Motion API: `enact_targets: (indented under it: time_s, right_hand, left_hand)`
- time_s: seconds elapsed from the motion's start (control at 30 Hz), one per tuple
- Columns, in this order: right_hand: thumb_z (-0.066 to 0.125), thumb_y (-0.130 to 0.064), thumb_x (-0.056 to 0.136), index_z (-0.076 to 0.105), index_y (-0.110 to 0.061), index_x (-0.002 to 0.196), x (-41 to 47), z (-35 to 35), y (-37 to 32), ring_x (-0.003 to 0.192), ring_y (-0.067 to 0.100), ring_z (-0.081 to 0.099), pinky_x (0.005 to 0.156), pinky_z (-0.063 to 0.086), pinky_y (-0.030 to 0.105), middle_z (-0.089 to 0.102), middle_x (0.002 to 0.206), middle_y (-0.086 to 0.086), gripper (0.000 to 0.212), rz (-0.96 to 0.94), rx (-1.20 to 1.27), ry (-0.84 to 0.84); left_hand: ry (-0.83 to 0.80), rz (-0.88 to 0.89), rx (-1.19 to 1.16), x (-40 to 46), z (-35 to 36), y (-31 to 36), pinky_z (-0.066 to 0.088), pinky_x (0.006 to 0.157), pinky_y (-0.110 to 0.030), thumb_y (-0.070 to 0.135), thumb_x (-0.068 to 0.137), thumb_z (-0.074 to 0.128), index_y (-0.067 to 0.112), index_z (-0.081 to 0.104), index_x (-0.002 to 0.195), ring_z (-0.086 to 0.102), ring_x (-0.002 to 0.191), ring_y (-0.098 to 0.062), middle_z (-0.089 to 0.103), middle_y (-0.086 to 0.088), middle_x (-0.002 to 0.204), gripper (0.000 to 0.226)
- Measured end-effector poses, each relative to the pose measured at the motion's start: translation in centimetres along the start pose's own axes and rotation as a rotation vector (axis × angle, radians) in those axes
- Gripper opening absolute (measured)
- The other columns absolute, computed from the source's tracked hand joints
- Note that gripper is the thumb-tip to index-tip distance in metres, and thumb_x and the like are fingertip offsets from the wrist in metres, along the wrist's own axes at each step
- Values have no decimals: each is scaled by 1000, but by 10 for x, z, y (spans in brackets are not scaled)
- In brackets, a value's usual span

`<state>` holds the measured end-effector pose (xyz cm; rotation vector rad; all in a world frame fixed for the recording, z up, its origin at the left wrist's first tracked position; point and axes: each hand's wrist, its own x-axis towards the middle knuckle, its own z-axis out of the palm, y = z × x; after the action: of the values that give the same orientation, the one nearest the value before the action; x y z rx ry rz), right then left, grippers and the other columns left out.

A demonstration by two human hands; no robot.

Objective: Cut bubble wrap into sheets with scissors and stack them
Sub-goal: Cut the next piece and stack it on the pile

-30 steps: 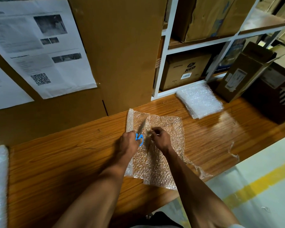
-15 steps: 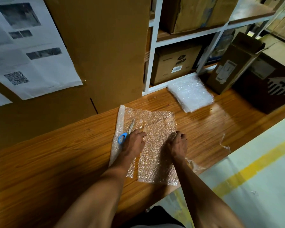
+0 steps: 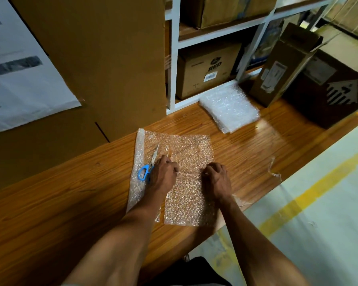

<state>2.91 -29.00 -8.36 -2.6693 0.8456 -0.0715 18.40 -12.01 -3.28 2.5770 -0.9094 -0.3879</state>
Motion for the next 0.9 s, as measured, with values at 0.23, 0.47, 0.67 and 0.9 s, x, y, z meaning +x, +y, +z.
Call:
enact_targets:
  time_s: [0.23, 0.47, 0.67, 0.9]
  right_hand:
    - [64, -20, 101, 59, -19, 128, 5, -16, -3, 114, 23, 53, 95, 52, 44, 62, 130, 9, 28, -54, 122, 30]
    - [59, -12, 106, 64, -8, 118, 24, -61, -28, 74, 12, 59, 57, 33, 5, 67, 96, 5, 14, -132, 292, 225]
    - [65, -26, 105, 71, -20, 110, 54, -101, -42, 81, 10, 72, 74, 58, 27, 74, 91, -3, 9, -33, 733, 280]
    - [64, -27, 105, 70, -13, 116, 88, -143, -37, 82, 25, 72, 67, 63, 36, 69, 98, 8, 19, 60, 1197, 165]
  left_hand:
    - [13, 96, -62, 3, -9, -9, 40, 99, -37, 30, 91, 74, 38, 64, 94, 46, 124, -14, 56, 19, 133, 13]
    - [64, 45, -145, 11, -33, -6, 36, 92, -40, 33, 96, 67, 48, 47, 102, 50, 115, -15, 60, 15, 117, 26]
    - [74, 25, -442, 26, -69, 9, 56, 85, -37, 8, 90, 73, 38, 59, 121, 63, 100, -13, 61, 16, 102, 46]
    - [79, -49, -849, 55, -99, 32, 56, 87, -23, 2, 90, 74, 30, 67, 125, 65, 108, -8, 65, 12, 113, 45]
